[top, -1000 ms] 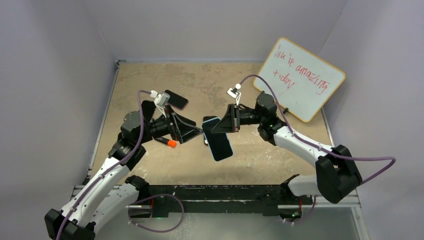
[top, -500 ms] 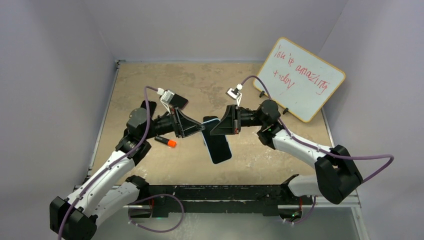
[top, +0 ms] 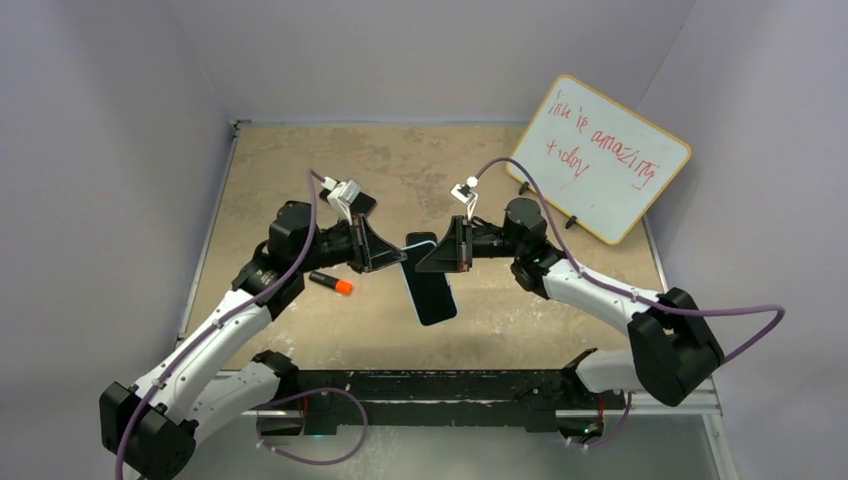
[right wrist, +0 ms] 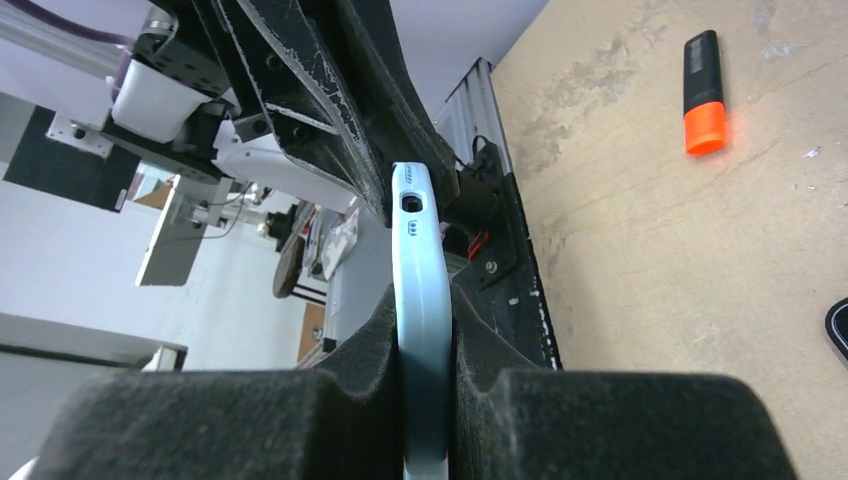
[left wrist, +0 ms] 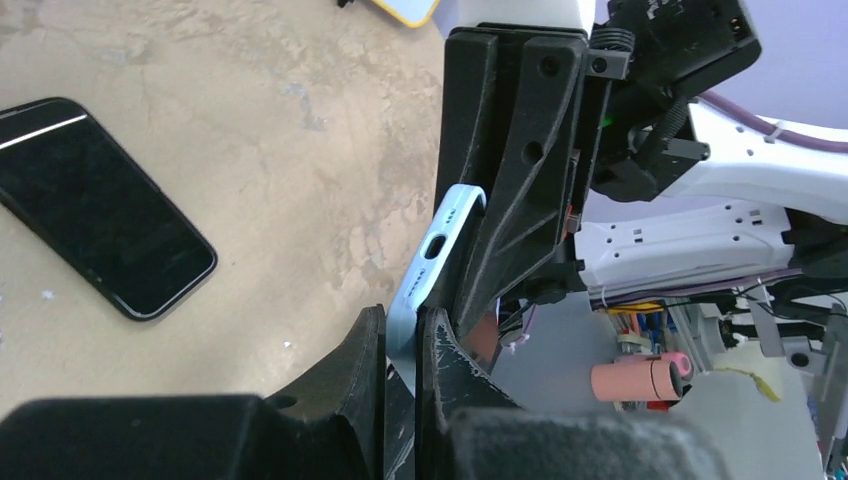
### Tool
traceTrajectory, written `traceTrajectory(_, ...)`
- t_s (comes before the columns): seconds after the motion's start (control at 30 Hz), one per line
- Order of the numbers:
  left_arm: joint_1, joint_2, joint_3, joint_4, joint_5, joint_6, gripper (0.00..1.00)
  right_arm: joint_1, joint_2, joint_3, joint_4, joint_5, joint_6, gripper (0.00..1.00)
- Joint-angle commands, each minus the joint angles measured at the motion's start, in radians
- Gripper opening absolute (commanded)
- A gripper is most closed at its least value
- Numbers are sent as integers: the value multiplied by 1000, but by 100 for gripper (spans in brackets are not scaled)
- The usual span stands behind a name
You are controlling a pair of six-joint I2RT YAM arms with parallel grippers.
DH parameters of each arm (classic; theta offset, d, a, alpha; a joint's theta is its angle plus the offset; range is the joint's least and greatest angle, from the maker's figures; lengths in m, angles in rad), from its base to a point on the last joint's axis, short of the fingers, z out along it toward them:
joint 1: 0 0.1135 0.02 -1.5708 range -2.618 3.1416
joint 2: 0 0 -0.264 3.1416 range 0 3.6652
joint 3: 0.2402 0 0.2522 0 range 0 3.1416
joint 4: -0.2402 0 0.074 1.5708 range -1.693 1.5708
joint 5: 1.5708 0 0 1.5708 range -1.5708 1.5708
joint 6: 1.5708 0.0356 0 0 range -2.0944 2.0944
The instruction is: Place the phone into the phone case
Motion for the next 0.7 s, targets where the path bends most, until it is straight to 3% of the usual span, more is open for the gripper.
traceTrajectory(0.0,4,-36,39,-50,-66,78,13,5,-3,34,-31,73,-27,0)
traceTrajectory(0.1,5,-68,24,-19,-10,33,49,4,-38,32,-22,135,3,0)
traceTrajectory(0.2,4,-105,11,-28,4,17,66,0,-75,40,-16,243,52,0)
traceTrajectory(0.47,4,-170,-96,139,93,-155,70,-1,-122,-56,267,458,307,0)
traceTrajectory(0.67,4,-147,-165,241,124,-228,66,-1,-108,-100,408,502,388,0)
